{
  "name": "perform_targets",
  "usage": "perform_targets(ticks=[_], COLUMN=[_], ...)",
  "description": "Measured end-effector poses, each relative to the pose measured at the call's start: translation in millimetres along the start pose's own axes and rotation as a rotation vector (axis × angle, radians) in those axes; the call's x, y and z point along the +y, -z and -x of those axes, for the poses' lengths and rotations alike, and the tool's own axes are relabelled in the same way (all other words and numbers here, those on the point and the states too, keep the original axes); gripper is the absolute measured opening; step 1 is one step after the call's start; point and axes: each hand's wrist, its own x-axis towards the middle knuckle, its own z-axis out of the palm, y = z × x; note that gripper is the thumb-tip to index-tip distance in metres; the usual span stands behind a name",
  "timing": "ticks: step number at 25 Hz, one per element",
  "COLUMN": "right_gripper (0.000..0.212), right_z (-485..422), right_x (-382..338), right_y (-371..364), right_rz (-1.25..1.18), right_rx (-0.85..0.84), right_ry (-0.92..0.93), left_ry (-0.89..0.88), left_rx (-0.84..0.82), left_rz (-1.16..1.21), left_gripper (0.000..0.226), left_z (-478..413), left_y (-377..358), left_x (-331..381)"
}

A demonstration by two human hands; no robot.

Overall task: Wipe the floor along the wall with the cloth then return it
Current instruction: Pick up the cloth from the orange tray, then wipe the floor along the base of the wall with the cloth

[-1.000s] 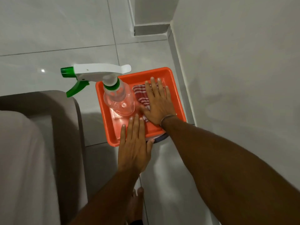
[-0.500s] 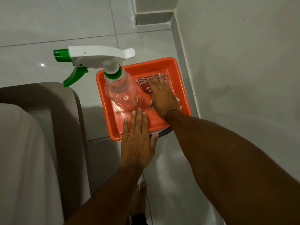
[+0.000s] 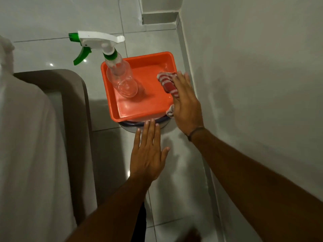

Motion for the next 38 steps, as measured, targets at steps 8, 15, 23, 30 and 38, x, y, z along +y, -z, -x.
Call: perform_targets(ticks=[8,15,23,30,38], right_gripper=[0.065,0.081,0.104,0.072,0.064], right_z=[266.0,407.5,363.0,386.8,381.6], right_x=[86.3,176.7,283.5,330.6,349.4], right_y=[46.7,-8.3,-115.0,-187.5,-193.9], right_rz=[0.000,0.068,0.260,0.600,0.568], right_rx=[-0.128,-0.472,-0.411,-0.403,-0.273], right_ry=[-0.292,-0.426,-0.294,-0.034,0.003], left_ry=[0.103,0.163,0.107,0.053,0.007], left_rx=[-0.144,-0.334,-0.182,-0.142,0.088], left_rz=[-0.068,-0.008,-0.016,-0.002,-0.021], left_gripper=[0.082,0.086,0.087,0.086,0.082], left_z=[139.0,205.1,151.6,135.2,139.3], left_y=[-91.9,-212.7,-337.4,-427.0,-460.7], left_x=[93.4,113.4,71.2,40.7,28.4])
